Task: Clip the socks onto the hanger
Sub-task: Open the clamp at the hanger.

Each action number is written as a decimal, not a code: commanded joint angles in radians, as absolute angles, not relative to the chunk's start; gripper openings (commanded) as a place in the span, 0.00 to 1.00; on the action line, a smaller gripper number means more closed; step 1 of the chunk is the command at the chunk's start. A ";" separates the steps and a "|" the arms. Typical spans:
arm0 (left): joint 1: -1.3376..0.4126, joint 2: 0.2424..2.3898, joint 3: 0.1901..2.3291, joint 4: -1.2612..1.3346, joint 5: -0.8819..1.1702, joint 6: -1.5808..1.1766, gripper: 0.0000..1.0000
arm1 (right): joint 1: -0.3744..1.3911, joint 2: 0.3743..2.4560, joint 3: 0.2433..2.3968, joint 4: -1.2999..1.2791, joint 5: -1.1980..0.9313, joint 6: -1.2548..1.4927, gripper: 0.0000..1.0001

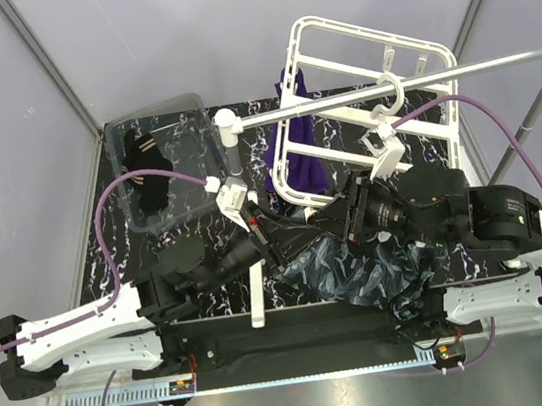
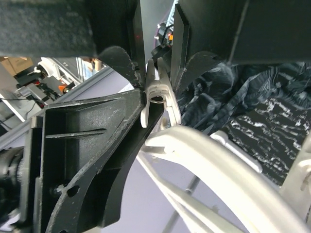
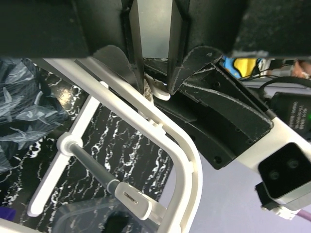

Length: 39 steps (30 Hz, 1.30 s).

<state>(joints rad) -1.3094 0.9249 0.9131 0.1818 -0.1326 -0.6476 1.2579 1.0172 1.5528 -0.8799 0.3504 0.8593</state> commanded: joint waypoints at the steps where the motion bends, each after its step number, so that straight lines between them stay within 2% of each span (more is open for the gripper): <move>1: -1.344 0.917 0.951 0.290 -0.026 -0.652 0.19 | 1.244 1.097 1.558 -0.903 0.515 0.862 0.30; 8: -1.344 0.923 0.946 0.281 -0.048 -0.653 0.23 | 1.244 1.112 1.531 -0.891 0.548 0.871 0.17; 9: -1.344 0.919 0.945 0.272 -0.058 -0.653 0.26 | 1.244 1.109 1.526 -0.887 0.548 0.873 0.12; 10: -1.344 0.916 0.945 0.264 -0.067 -0.653 0.35 | 1.243 1.109 1.517 -0.884 0.548 0.874 0.09; 12: -1.344 0.905 0.934 0.243 -0.092 -0.646 0.45 | 1.243 1.106 1.514 -0.881 0.549 0.877 0.04; 13: -1.344 0.890 0.927 0.235 -0.104 -0.643 0.54 | 1.243 1.103 1.513 -0.881 0.551 0.880 0.00; 14: -1.344 0.881 0.911 0.226 -0.118 -0.640 0.60 | 1.244 1.101 1.508 -0.877 0.554 0.882 0.00; 17: -1.344 0.845 0.887 0.192 -0.173 -0.624 0.67 | 1.244 1.089 1.494 -0.861 0.555 0.882 0.00; 19: -1.344 0.827 0.862 0.167 -0.212 -0.604 0.68 | 1.244 1.085 1.499 -0.868 0.558 0.885 0.00; 31: -1.335 0.807 0.838 0.155 -0.275 -0.544 0.59 | 1.244 1.034 1.468 -0.847 0.531 0.907 0.00; 35: -1.312 0.779 0.833 0.135 -0.294 -0.603 0.64 | 1.244 1.008 1.442 -0.827 0.517 0.905 0.00; 39: -1.310 0.733 0.808 0.135 -0.343 -0.636 0.64 | 1.244 0.962 1.413 -0.804 0.505 0.913 0.00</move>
<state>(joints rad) -1.3151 0.7753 0.8104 0.0971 -0.2802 -0.5987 1.2537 1.0023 1.4258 -0.8345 0.4839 0.8906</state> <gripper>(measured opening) 0.638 0.014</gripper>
